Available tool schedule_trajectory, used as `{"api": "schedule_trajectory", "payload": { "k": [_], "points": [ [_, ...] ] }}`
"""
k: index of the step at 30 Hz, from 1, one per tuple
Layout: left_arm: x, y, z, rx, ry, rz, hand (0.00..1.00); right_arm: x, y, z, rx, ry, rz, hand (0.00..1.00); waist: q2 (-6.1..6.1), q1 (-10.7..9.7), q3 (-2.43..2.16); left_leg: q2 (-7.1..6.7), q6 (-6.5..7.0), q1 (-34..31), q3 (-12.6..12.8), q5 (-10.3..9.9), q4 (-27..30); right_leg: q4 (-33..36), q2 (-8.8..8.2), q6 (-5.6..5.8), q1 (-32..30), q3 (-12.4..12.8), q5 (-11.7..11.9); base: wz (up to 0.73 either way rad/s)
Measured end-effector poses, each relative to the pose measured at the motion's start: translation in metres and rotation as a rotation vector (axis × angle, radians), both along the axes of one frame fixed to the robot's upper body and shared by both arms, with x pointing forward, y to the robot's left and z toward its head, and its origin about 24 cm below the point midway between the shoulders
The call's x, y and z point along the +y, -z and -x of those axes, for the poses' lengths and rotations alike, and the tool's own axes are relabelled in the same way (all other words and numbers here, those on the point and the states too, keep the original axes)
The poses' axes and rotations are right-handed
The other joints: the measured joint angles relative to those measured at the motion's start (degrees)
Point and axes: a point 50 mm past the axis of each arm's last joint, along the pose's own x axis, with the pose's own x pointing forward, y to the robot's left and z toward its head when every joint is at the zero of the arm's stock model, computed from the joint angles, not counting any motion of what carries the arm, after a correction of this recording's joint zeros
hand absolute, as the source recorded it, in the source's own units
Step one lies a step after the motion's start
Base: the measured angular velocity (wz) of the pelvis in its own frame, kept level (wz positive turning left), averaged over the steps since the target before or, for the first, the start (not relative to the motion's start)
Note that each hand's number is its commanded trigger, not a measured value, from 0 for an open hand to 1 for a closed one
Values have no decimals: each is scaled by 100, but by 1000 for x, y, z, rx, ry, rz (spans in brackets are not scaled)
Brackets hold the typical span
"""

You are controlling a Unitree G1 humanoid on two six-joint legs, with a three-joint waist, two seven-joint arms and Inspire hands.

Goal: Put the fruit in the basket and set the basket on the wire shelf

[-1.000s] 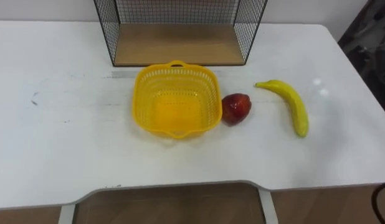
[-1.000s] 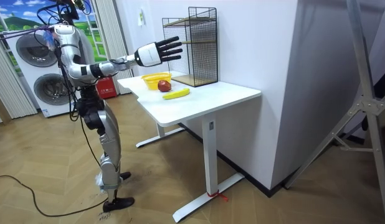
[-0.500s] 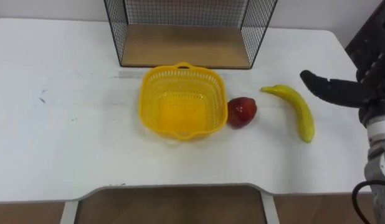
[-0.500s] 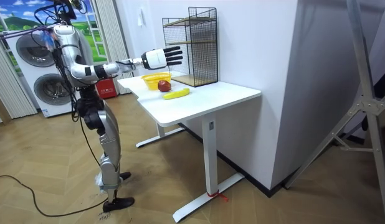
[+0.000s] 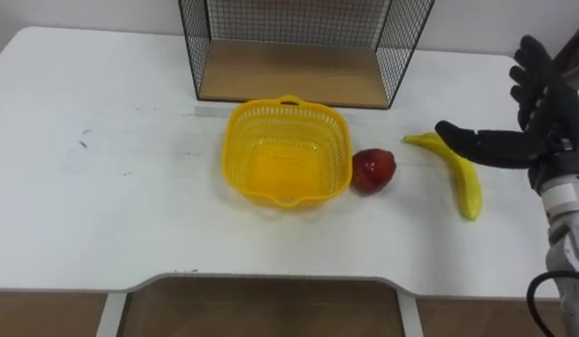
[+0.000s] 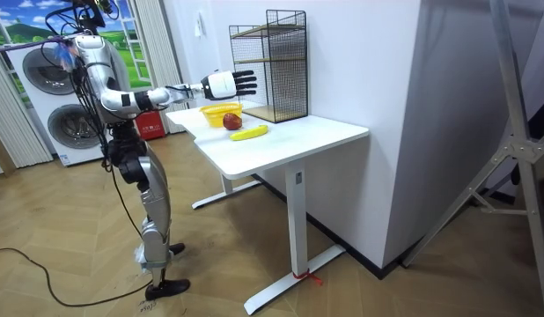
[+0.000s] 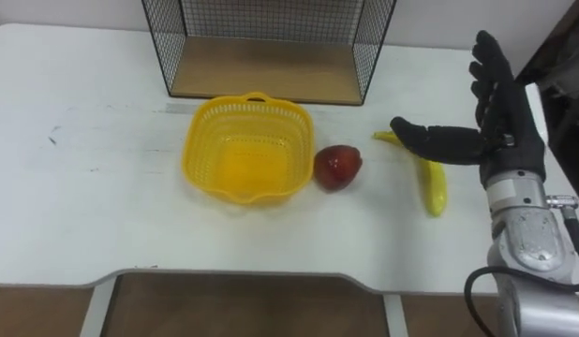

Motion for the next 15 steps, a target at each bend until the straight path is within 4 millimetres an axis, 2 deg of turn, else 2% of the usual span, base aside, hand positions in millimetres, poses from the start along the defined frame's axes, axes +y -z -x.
{"api": "schedule_trajectory", "payload": {
  "k": [9, 15],
  "points": [
    [0, 0, -2, 23, 48, -8, 0, -1, 15, -4, 90, -15, 81, 0, 24, 3, 8, -1, 0, -18, -9, 0, 78, -1, -3, 0, 3, -21, 0, 1],
    [-1, 1, 2, 47, 61, -9, 0, 0, 16, -4, 104, -36, 99, 0, 52, -3, -4, -1, 0, -14, -18, 0, 85, 5, -3, 0, 21, -30, 0, 0]
  ]
}}
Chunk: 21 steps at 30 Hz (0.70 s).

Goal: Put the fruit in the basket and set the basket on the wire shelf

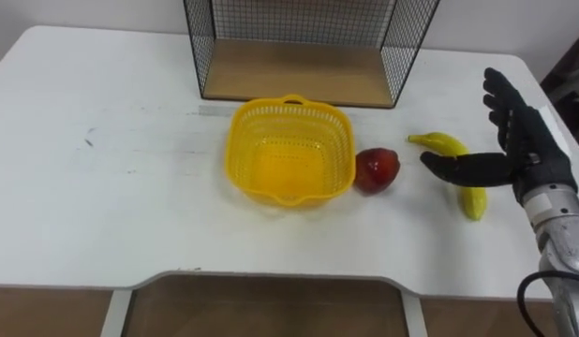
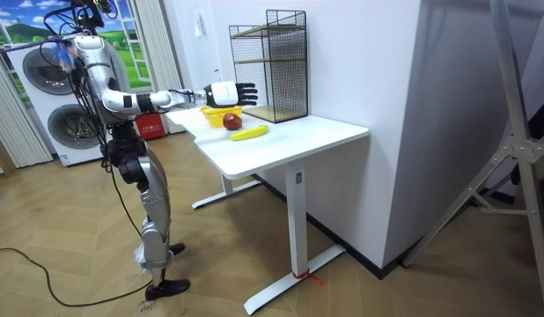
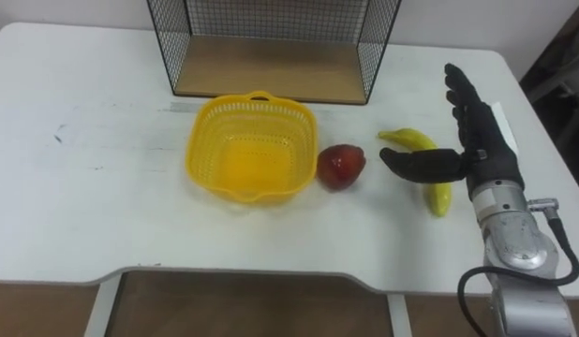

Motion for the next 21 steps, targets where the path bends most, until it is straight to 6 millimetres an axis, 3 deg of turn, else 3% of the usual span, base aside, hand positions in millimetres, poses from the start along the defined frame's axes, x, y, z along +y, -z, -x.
{"api": "schedule_trajectory", "payload": {
  "k": [16, 21],
  "points": [
    [0, 0, -3, -5, 8, 0, 0, 5, 3, -1, 25, -48, -1, 0, 7, 18, 15, 2, 1, -4, -3, -1, 25, 2, -1, -6, 2, 6, 4, 0],
    [1, -1, -9, -9, 45, 10, 0, 16, 15, -2, 76, -95, 1, 0, -1, 14, 21, 2, 1, 0, -4, -1, 22, 3, -3, -6, -11, 4, 4, 0]
  ]
}}
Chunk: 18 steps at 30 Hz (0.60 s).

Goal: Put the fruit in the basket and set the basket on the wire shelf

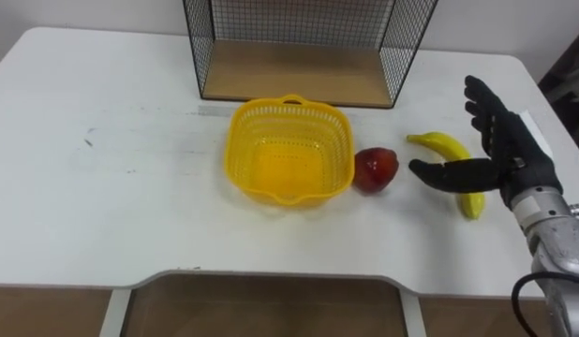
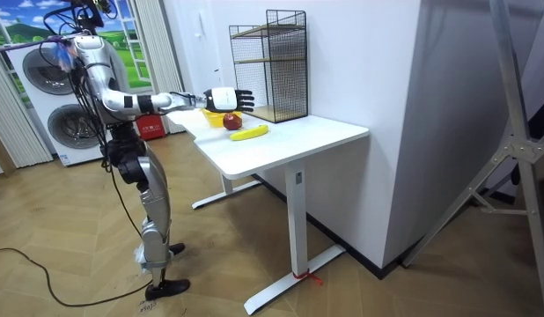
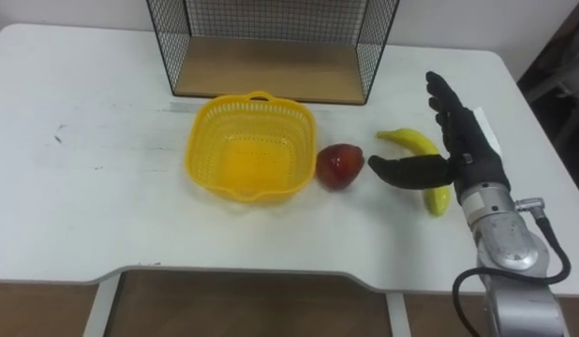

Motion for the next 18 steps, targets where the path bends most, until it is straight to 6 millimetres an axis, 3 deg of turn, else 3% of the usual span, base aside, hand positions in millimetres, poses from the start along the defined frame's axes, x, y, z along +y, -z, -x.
{"api": "schedule_trajectory", "payload": {
  "k": [11, 18],
  "points": [
    [3, -1, -6, -7, 29, 1, 0, 1, 2, 0, 11, -11, 9, 0, -58, 47, 29, 0, 0, 5, -2, 0, -9, -1, 1, 0, 0, -3, 0, 0],
    [1, -1, -10, -8, 45, 5, 0, 1, 3, 0, 19, -11, 32, 0, -78, 125, 19, 0, 0, 6, -1, 0, -9, -2, 0, 0, 4, -6, 0, 0]
  ]
}}
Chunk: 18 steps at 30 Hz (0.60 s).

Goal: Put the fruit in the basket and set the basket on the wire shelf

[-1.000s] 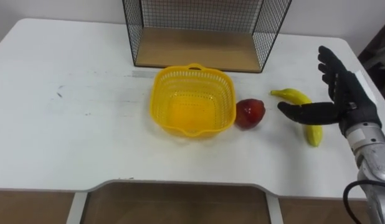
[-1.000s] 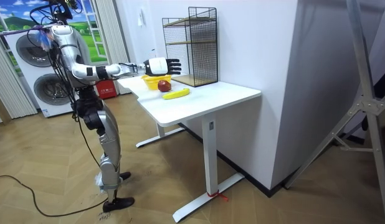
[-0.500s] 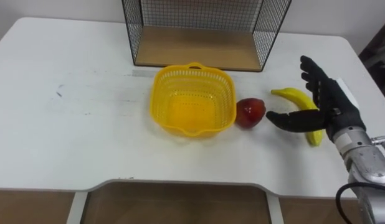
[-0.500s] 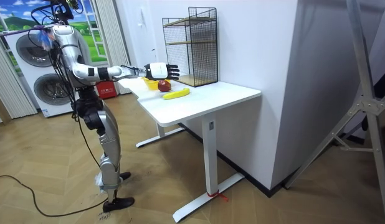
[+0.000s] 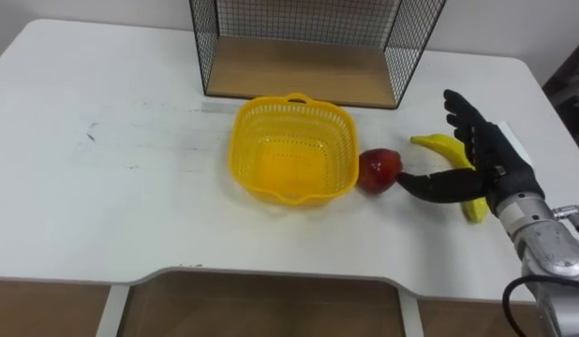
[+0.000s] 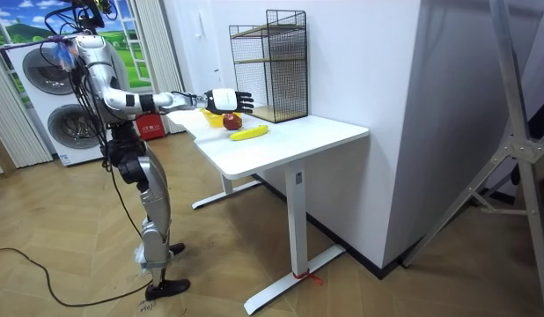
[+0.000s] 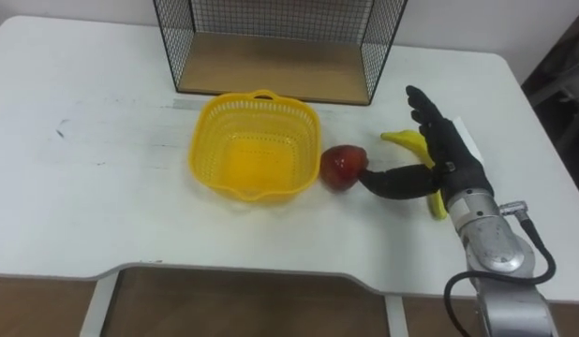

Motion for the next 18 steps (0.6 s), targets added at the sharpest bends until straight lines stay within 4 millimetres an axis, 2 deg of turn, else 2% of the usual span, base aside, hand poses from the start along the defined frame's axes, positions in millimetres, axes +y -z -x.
{"api": "schedule_trajectory", "payload": {
  "k": [5, 18],
  "points": [
    [0, 0, 2, 18, -5, -3, 0, 1, 3, 0, 25, 1, 0, 0, -4, 10, -5, 0, 0, 5, -2, 0, 0, 0, 1, 0, 3, 2, 0, 0],
    [0, 0, 2, 20, -3, 8, 0, 12, 10, 0, 88, -80, 145, 0, 43, 34, -12, -2, 0, -41, -33, 1, 6, -4, 1, 0, 2, -42, 0, 1]
  ]
}}
